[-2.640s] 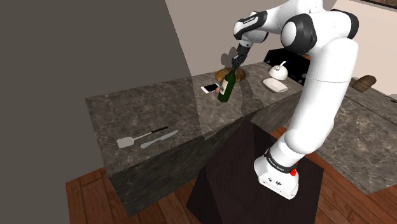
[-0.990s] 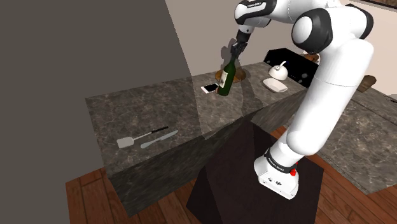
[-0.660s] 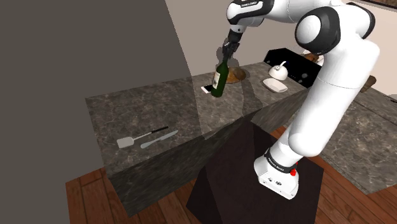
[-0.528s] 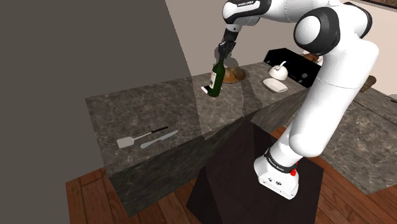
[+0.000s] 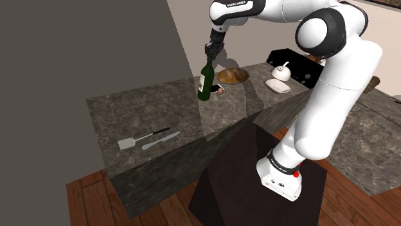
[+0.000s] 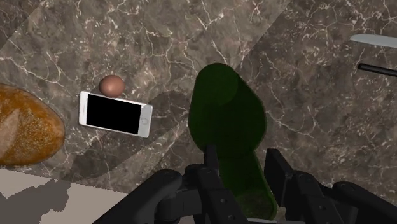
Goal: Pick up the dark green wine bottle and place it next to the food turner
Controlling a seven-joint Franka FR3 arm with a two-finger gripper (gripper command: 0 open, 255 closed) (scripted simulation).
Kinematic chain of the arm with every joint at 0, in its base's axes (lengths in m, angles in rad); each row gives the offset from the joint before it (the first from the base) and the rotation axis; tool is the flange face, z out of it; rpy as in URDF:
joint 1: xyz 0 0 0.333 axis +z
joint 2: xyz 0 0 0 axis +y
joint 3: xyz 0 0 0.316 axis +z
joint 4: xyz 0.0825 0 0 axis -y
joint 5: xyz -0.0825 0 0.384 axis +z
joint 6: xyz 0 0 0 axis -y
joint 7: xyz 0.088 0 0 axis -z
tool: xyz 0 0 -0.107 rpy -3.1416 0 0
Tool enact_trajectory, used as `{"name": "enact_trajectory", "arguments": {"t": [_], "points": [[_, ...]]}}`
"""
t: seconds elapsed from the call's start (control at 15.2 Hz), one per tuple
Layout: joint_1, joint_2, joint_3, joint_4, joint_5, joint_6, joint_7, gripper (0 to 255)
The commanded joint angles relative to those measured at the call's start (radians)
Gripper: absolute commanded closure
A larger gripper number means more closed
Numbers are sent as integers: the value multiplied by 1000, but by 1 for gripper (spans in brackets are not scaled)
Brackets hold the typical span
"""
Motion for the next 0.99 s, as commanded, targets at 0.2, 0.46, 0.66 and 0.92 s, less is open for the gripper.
{"name": "enact_trajectory", "arguments": {"t": [0.2, 0.46, 0.66, 0.92], "points": [[60, 37, 40, 51, 2, -11, 105, 255], [103, 83, 70, 117, 7, -31, 182, 255], [133, 127, 91, 181, 13, -52, 238, 255], [168, 200, 117, 291, 23, -89, 308, 255]]}}
